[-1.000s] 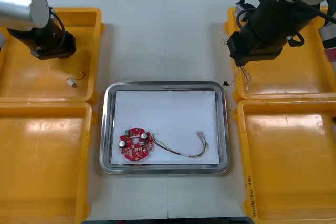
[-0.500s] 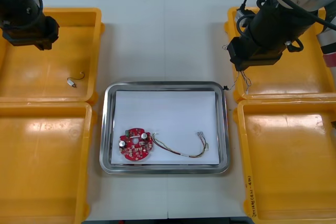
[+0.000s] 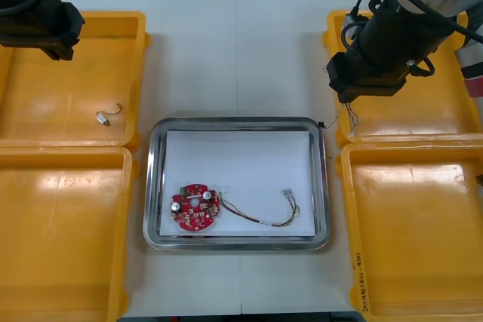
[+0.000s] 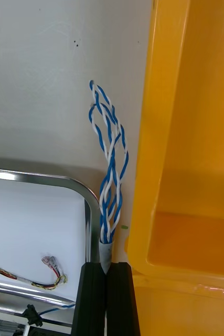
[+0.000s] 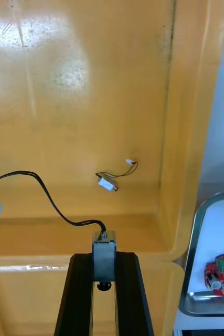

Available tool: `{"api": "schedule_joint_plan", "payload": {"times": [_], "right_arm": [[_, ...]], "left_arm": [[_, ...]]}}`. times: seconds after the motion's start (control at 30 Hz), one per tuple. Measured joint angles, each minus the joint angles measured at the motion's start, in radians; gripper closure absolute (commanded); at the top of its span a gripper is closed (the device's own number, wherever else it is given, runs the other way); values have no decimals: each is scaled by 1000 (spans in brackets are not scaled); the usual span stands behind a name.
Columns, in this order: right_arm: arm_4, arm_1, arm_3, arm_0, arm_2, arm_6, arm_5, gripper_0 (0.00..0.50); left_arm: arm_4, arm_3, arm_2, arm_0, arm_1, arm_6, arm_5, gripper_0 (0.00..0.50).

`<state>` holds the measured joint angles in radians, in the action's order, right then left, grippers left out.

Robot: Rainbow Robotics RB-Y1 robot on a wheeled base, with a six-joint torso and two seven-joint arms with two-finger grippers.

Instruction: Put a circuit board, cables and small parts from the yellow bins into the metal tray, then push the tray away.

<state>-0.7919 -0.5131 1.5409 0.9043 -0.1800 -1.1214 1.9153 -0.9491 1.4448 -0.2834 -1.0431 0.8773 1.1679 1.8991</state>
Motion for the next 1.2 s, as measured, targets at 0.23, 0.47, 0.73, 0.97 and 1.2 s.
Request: {"api": "schedule_joint_plan", "payload": {"times": [0.23,0.47,0.73,0.97,1.2], "right_arm": [[1,0,0,-1,0,0,0,500],[2,0,1,-1,0,0,0,500],[2,0,1,-1,0,0,0,500],[2,0,1,-2,0,0,0,500],[2,0,1,-2,0,0,0,500]], "left_arm": [[-35,250,74,124,2,-292,11,500],[-50,378,84,210,1,-421,12,500],[-43,502,84,245,-33,-422,12,500],[20,549,84,268,-138,-422,13,500],[94,554,62,288,-216,-422,13,500]]}}
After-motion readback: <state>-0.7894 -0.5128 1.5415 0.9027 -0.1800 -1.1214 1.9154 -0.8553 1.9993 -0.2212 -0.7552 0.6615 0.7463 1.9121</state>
